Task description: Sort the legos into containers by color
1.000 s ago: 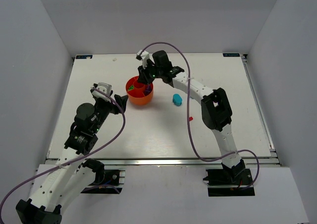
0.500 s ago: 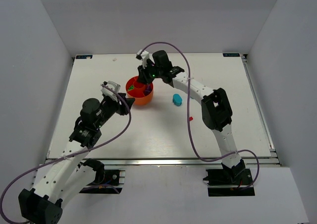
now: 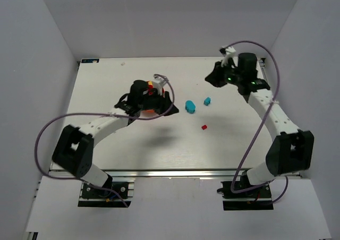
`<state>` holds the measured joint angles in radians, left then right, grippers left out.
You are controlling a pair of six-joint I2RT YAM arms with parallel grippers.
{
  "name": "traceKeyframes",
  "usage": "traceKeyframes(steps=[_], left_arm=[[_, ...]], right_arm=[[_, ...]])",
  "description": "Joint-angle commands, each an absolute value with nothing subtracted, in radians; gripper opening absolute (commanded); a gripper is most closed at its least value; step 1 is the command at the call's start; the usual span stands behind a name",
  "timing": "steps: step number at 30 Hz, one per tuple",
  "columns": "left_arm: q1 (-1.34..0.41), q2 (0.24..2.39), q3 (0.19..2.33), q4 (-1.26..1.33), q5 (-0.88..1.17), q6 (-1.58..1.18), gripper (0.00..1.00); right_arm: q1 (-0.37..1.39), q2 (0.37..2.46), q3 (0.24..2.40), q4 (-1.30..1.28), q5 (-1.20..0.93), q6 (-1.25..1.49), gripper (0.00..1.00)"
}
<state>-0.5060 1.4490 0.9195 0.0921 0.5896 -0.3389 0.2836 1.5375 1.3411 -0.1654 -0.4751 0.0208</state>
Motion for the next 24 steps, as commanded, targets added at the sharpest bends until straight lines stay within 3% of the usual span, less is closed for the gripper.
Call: traceKeyframes(steps=[1,4,6,9,10,13,16,24], left_arm=[[-0.612,1.609,1.124,-0.082,0.614,-0.339,0.57],[-0.699,1.771,1.276,-0.2,0.528,-0.295,0.66],[-0.738,1.839,1.336,-0.239,0.445,-0.276,0.7],[-0.804,1.939,1.426,-0.27,0.336,-0.243,0.74],[-0.833,1.962,1.446,-0.285,0.309,-0.229,0.74],[-0.892,2.046,1.541,-0.331,0.192,-0.178,0.74],[-0.928,2.112,1.615,-0.354,0.098,-0.15,0.73],[-0.988,2.244,1.776,-0.44,-0.087,-0.092,0.68]], right_arm=[[0.165,1.436,1.226,-0.244,-0.598,0.005,0.34],[0.051,1.326,1.149,-0.288,-0.678,-0.037,0.69],[-0.019,1.258,1.094,-0.299,-0.722,-0.037,0.73],[-0.115,1.209,1.01,-0.243,-0.807,0.024,0.65],[-0.145,1.206,0.999,-0.23,-0.83,0.044,0.53],[-0.202,1.227,1.037,-0.287,-0.925,0.026,0.38],[-0.25,1.227,1.026,-0.291,-0.957,0.012,0.33],[-0.304,1.193,0.999,-0.29,-1.003,0.005,0.34]])
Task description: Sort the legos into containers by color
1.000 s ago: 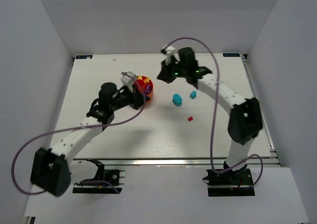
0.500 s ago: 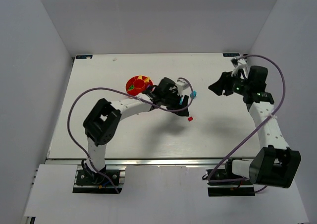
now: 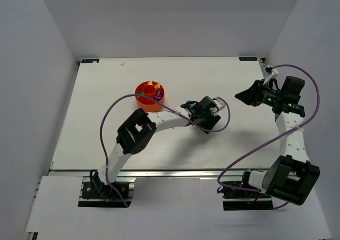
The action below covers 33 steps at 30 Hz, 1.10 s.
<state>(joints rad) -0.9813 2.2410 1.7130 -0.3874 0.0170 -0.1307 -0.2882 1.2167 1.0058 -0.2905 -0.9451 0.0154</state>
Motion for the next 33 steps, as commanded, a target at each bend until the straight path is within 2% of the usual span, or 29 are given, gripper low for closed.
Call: traceKeyframes(steps=[1,7,8,14,19,22,25,26,27,29,33], left_arm=[[-0.988,2.253,1.785,-0.446,-0.104,-0.087,0.67],[-0.997,2.284,1.807,-0.469,-0.115,-0.084,0.57],[-0.997,2.284,1.807,-0.471,-0.115,-0.084,0.5],[-1.006,2.281,1.812,-0.491,-0.106,-0.083,0.33],[-1.006,2.249,1.799,-0.508,-0.094,-0.084,0.12],[-1.006,2.197,1.767,-0.496,-0.104,-0.09,0.05],[-0.982,2.138,1.741,-0.479,-0.104,-0.097,0.07],[-0.982,2.128,1.741,-0.482,-0.116,-0.095,0.25],[-0.982,2.115,1.747,-0.494,-0.13,-0.094,0.37],[-0.982,2.1,1.752,-0.514,-0.12,-0.077,0.53],[-0.982,2.057,1.721,-0.552,-0.068,-0.051,0.57]], right_arm=[[-0.305,1.193,0.997,-0.291,-1.009,0.005,0.34],[-0.33,1.2,0.992,-0.293,-1.034,0.005,0.34],[-0.33,1.2,0.991,-0.293,-1.038,0.006,0.34],[-0.344,1.203,0.988,-0.291,-1.051,0.005,0.34],[-0.351,1.209,0.98,-0.288,-1.054,0.005,0.33],[-0.351,1.21,0.977,-0.287,-1.054,0.005,0.33],[-0.35,1.213,0.974,-0.285,-1.055,0.005,0.33],[-0.35,1.215,0.973,-0.285,-1.057,0.005,0.33],[-0.351,1.215,0.973,-0.285,-1.057,0.005,0.33],[-0.35,1.215,0.973,-0.287,-1.057,0.005,0.34],[-0.351,1.215,0.971,-0.287,-1.06,-0.026,0.34]])
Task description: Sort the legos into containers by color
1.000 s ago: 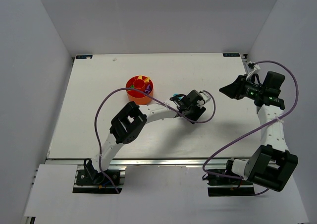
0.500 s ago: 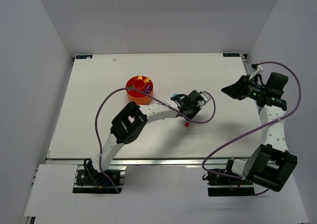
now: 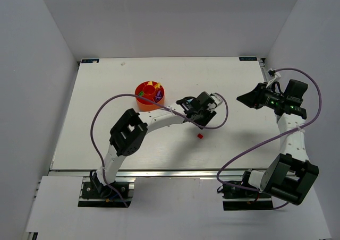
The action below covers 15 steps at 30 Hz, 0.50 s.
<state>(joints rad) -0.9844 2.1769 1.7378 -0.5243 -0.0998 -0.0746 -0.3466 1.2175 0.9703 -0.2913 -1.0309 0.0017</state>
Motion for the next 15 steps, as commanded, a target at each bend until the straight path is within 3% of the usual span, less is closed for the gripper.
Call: traceKeyframes(steps=[1,15], left_arm=[[-0.982,2.039,1.697,-0.552,-0.054,-0.045,0.59],[-1.005,2.134,1.763,-0.663,0.054,-0.126,0.72]], right_arm=[[-0.351,1.216,0.971,-0.287,-1.061,-0.026,0.34],[-0.35,1.218,0.968,-0.287,-1.066,-0.026,0.34]])
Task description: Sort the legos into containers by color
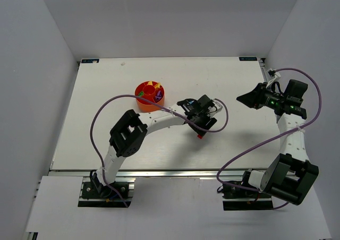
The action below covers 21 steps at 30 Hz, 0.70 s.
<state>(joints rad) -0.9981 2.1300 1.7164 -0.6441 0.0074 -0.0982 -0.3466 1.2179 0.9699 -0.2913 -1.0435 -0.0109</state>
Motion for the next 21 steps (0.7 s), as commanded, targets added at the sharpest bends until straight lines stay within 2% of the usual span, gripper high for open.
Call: traceKeyframes(steps=[1,12,21], left_arm=[[-1.005,2.138,1.764,-0.663,0.061,-0.127,0.72],[-1.005,2.207,1.798,-0.664,0.037,-0.167,0.71],[-1.032,2.25,1.833,-0.676,0.017,-0.184,0.67]], right_arm=[[-0.35,1.219,0.968,-0.287,-1.066,-0.026,0.34],[-0.35,1.226,0.968,-0.287,-1.069,-0.029,0.34],[-0.353,1.226,0.966,-0.287,-1.066,-0.031,0.34]])
